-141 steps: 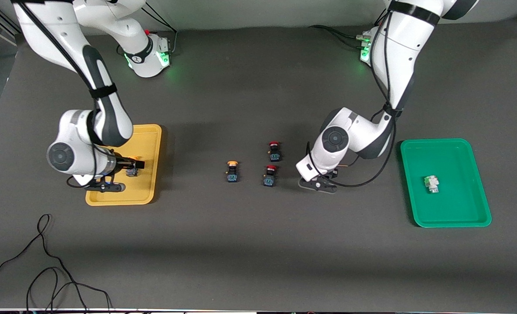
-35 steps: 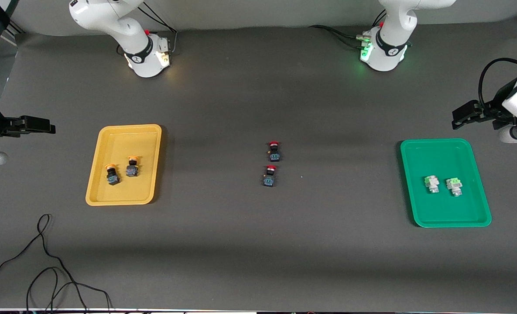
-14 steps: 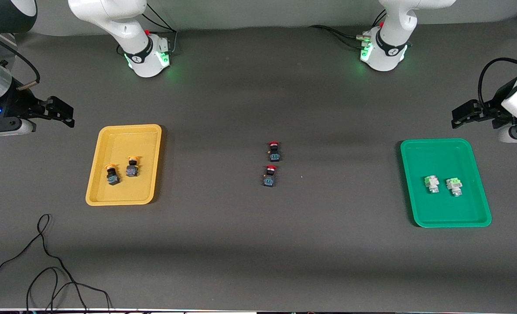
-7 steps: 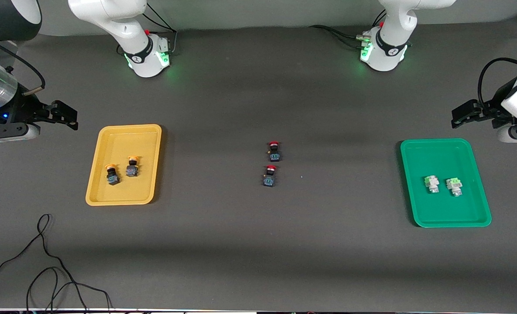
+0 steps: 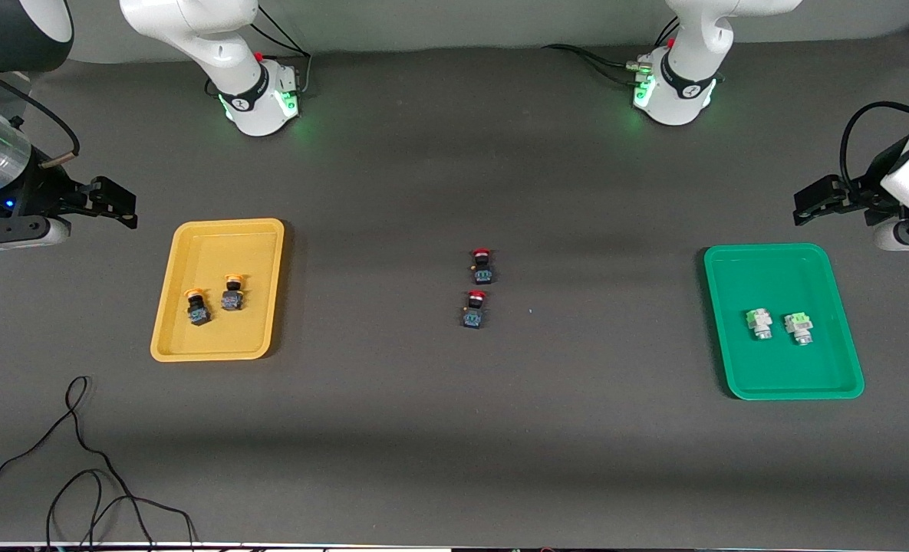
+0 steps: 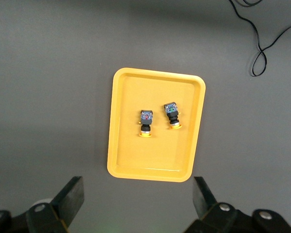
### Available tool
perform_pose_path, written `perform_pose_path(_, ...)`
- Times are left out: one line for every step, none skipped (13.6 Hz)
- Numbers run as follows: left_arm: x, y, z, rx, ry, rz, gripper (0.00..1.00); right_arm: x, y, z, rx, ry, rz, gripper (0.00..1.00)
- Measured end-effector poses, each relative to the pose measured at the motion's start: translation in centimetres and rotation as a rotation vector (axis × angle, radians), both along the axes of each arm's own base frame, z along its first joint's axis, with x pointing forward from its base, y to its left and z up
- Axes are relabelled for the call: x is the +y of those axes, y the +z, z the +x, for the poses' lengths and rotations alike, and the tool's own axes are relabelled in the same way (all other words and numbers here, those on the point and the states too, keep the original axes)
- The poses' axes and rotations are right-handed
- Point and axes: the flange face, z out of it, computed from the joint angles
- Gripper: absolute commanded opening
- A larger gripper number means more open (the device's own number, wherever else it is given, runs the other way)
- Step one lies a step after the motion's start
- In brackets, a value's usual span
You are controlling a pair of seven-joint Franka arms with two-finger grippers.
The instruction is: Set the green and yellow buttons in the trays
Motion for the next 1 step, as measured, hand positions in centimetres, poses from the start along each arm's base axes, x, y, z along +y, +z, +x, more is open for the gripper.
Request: perform_pose_path(0.0,0.0,0.0,0.0,0.0,0.0,0.99,0.0,0.0,0.0,0.0,0.0,0.0,0.99)
